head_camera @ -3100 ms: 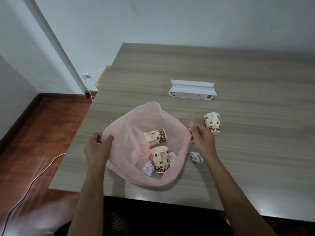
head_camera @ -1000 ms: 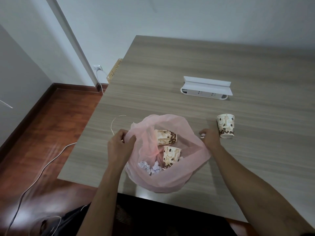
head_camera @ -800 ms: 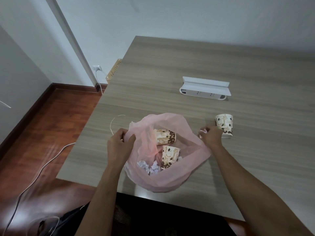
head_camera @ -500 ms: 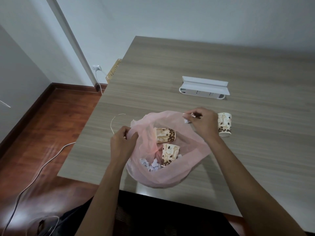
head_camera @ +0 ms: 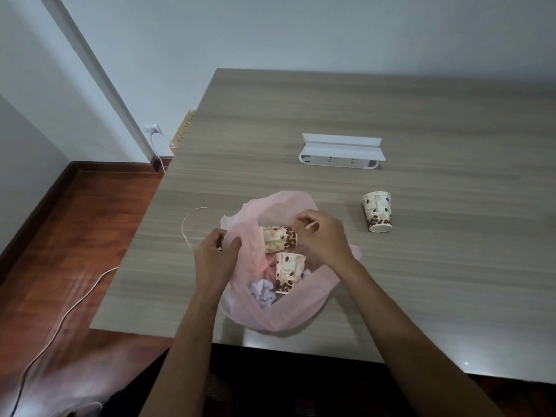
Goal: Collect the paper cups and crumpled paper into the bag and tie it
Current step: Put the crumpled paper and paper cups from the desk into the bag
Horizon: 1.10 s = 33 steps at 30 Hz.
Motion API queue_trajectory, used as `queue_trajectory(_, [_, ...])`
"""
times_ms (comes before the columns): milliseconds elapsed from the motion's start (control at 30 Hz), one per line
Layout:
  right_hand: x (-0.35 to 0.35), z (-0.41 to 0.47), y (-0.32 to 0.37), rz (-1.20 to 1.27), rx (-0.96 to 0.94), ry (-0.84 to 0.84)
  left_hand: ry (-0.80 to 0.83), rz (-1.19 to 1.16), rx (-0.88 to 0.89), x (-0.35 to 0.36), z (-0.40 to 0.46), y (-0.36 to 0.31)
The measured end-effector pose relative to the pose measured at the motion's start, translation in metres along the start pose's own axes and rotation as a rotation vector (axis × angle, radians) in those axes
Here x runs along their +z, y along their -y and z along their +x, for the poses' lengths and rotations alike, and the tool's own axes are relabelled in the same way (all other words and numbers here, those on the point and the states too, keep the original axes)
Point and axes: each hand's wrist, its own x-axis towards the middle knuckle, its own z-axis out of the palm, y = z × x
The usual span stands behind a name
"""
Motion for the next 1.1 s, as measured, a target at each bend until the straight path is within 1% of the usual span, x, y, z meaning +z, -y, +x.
queue_trajectory(100, [-0.027,0.016,-0.026,-0.019,0.104,-0.283,0.012,-0.04,-0.012,0.014,-0.005,-0.008])
queue_trajectory(167, [-0.041,0.03,-0.054,-0.033,0.223,-0.398,0.032,-0.066,0.008,0.024,-0.009,-0.013])
queue_trajectory(200, [-0.046,0.036,-0.066,-0.052,0.293,-0.423,0.042,-0.075,0.019,0.029,-0.011,-0.016])
queue_trajectory(300, [-0.057,0.047,-0.1,-0.142,0.484,-0.396,0.046,-0.111,0.034,0.039,-0.013,-0.02])
queue_trajectory(400, [-0.066,0.051,-0.12,-0.154,0.604,-0.399,0.039,-0.13,0.036,0.041,-0.011,-0.021])
queue_trajectory(500, [-0.071,0.059,-0.146,-0.105,0.663,-0.407,0.023,-0.111,0.046,0.035,-0.01,-0.018])
queue_trajectory(667, [-0.073,0.064,-0.158,-0.032,0.736,-0.428,-0.023,-0.093,0.002,0.024,-0.004,-0.01])
queue_trajectory(767, [-0.073,0.067,-0.168,0.053,0.774,-0.447,-0.027,-0.092,-0.014,0.023,-0.002,-0.008])
queue_trajectory(867, [-0.075,0.07,-0.167,0.155,0.785,-0.501,-0.026,-0.104,-0.017,0.023,-0.001,-0.007])
queue_trajectory(900, [-0.076,0.071,-0.161,0.188,0.756,-0.534,-0.027,-0.107,-0.016,0.023,-0.001,-0.008])
queue_trajectory(967, [-0.078,0.07,-0.135,0.21,0.633,-0.55,-0.033,-0.103,-0.022,0.022,-0.001,-0.008])
queue_trajectory(1033, [-0.078,0.063,-0.102,0.284,0.469,-0.491,-0.043,-0.103,-0.024,0.022,0.0,-0.009])
queue_trajectory(1100, [-0.076,0.05,-0.077,0.382,0.345,-0.367,-0.055,-0.105,-0.028,0.021,0.0,-0.01])
